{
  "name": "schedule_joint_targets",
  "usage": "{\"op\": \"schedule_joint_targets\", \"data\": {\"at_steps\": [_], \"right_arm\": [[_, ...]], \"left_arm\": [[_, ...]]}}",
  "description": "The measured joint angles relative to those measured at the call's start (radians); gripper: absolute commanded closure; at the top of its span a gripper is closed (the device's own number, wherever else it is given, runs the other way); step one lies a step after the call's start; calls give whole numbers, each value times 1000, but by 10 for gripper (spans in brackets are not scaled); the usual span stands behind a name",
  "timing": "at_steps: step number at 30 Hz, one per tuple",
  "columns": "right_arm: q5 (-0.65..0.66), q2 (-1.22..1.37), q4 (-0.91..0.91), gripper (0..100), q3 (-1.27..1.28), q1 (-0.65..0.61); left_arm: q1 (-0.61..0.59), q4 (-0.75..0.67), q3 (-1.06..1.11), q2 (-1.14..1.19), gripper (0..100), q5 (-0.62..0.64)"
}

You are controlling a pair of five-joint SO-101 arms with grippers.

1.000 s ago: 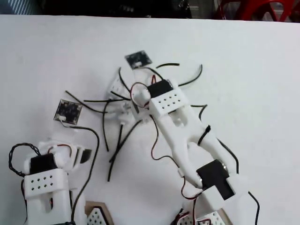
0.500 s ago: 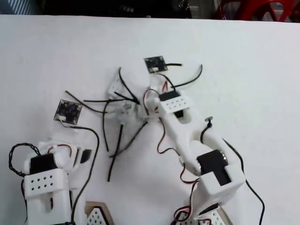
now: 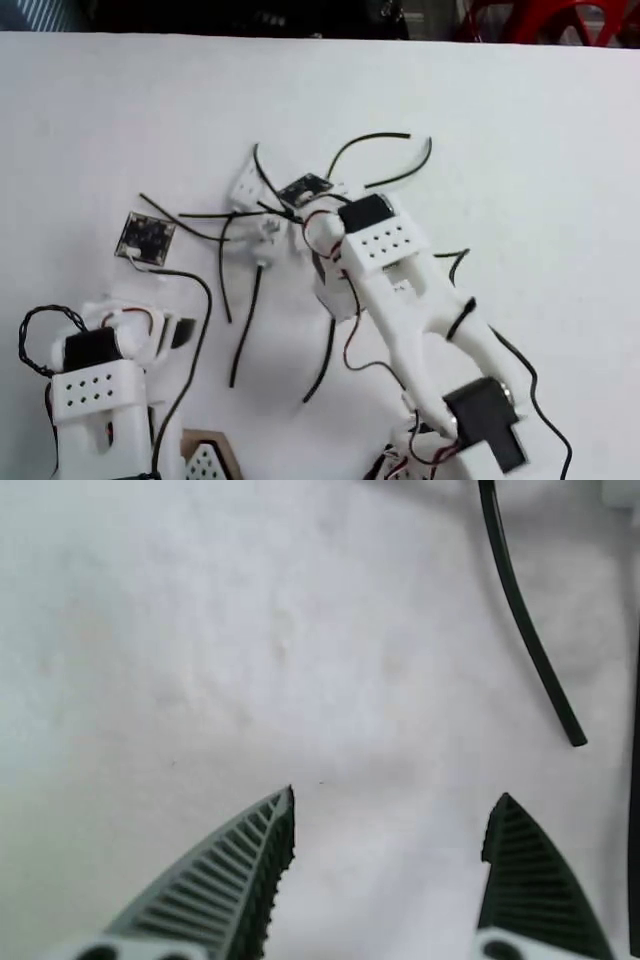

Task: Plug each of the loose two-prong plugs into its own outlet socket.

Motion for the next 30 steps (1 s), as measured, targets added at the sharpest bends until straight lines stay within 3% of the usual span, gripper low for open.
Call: {"op": "schedule_joint_targets", "data": {"at_steps": [4,9,13,16,21,25,30], "right_arm": [[3,-92,-2,977,0,0],[3,-127,-141,964,0,0],[34,-127,-204,813,41,0],[149,-127,-206,743,101,6],[470,-135,-273,752,239,71],[689,-138,-437,752,347,140],[841,-138,-707,751,488,149]], "left_arm": [[0,0,0,0,699,0],[0,0,0,0,699,0],[0,0,0,0,699,0],[0,0,0,0,699,0],[0,0,0,0,699,0],[0,0,0,0,699,0],[0,0,0,0,699,0]]}}
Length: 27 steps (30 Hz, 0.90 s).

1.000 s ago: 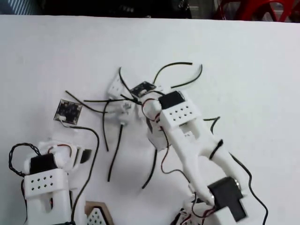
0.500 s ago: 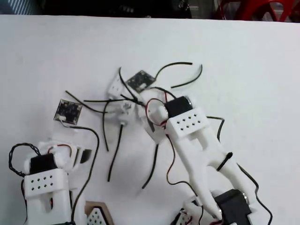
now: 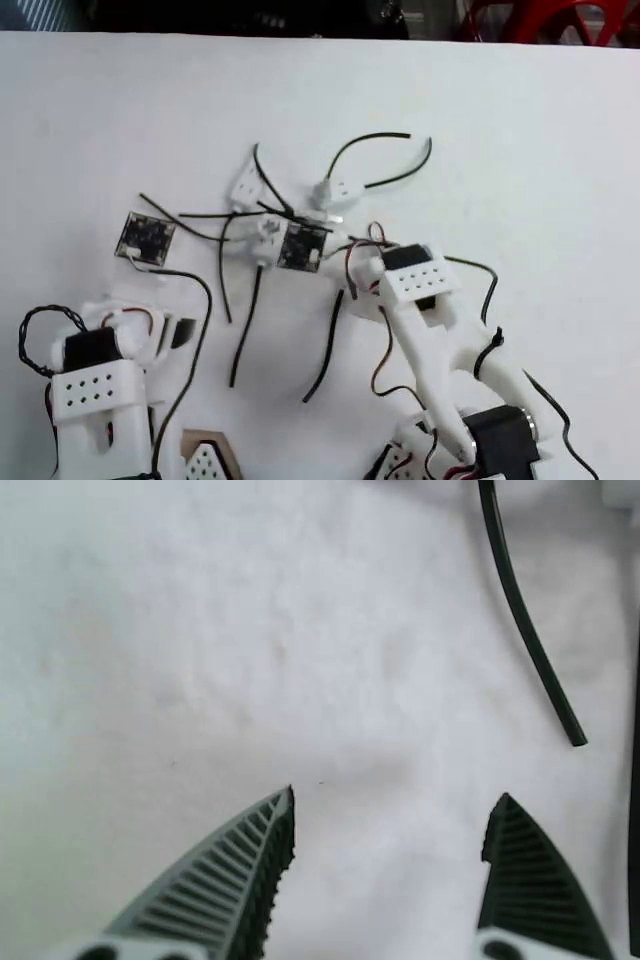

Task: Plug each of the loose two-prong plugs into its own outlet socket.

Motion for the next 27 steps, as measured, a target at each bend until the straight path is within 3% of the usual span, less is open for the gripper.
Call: {"op": "schedule_joint_targets", "data": {"at_steps": [10,23,27], "right_arm": [[64,0,-381,751,172,-52],[123,12,-414,756,186,-124],[129,72,-425,839,183,-149]], "left_arm": [[0,-31,20,0,699,0],[0,-58,29,0,699,0],[0,-58,29,0,699,0]]}}
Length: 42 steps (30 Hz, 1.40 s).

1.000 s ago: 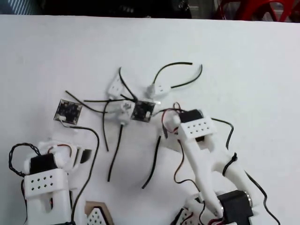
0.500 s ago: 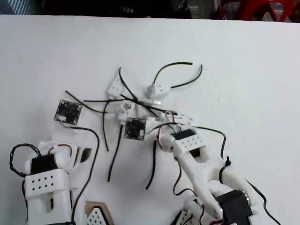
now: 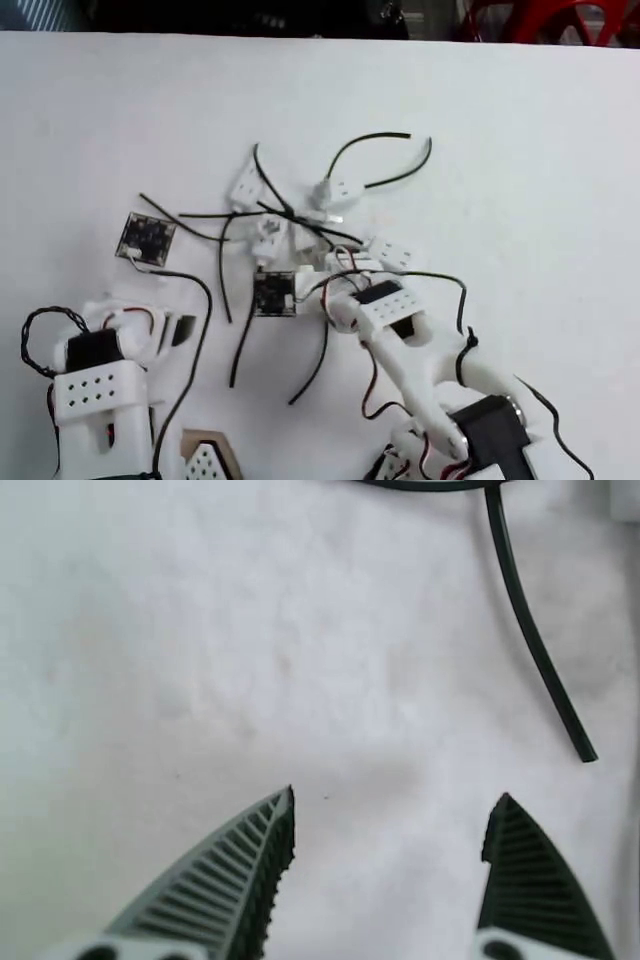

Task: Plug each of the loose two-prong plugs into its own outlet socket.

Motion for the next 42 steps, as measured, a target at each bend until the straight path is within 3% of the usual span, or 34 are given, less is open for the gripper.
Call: {"op": "schedule_joint_targets", "data": {"at_steps": [4,12,29,36,42], "right_arm": [[0,14,0,978,-5,-3],[-29,28,41,980,-44,2],[-644,-195,588,960,-264,-11],[-859,-195,614,810,-273,-58],[-1002,-192,539,827,-275,-124]], "left_arm": [[0,0,0,0,699,0],[0,0,0,0,699,0],[0,0,0,0,699,0],[0,0,0,0,699,0],[0,0,0,0,699,0]]}}
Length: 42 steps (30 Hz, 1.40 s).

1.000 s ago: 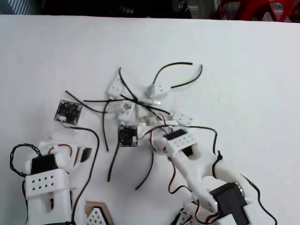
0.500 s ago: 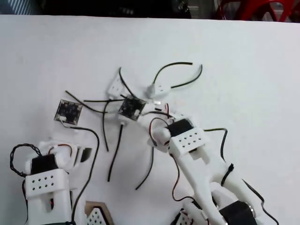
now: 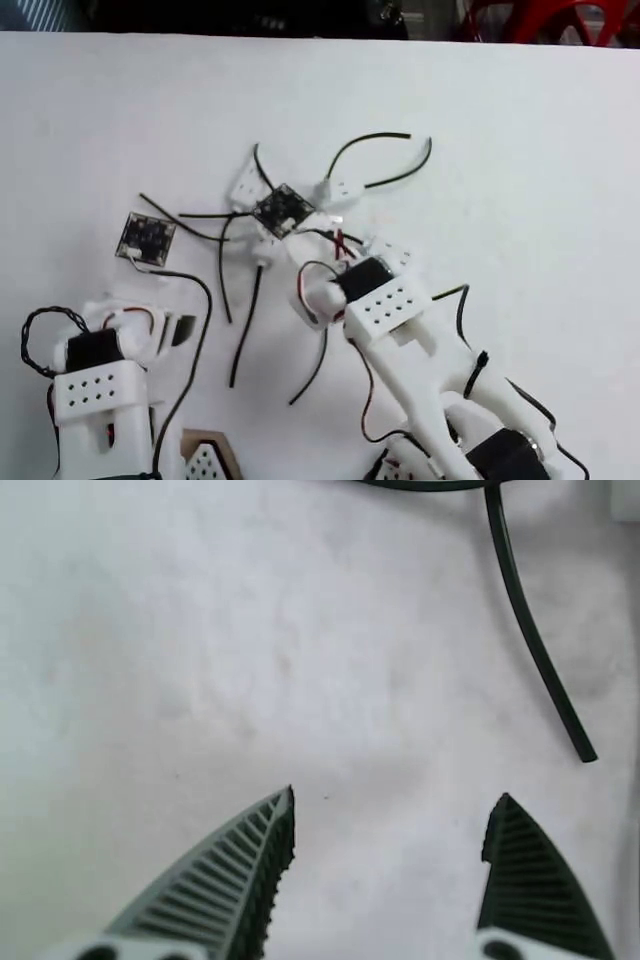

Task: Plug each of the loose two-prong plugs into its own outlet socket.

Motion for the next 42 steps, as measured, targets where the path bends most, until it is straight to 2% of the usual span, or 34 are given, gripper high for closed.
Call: {"op": "schedule_joint_targets", "data": {"at_steps": [8,13,19,24,33,37,42], "right_arm": [[-25,209,-163,858,-35,20],[-146,344,-172,875,-138,74],[-180,512,-172,877,-215,86],[-183,543,-173,988,-235,95],[-199,545,-169,981,-235,121],[-361,545,-153,981,-244,132],[-686,442,-137,981,-241,140]], "left_arm": [[0,0,0,0,699,0],[0,0,11,0,699,0],[0,0,17,0,699,0],[0,0,18,0,699,0],[0,0,18,0,699,0],[0,0,18,0,699,0],[0,0,18,0,699,0]]}}
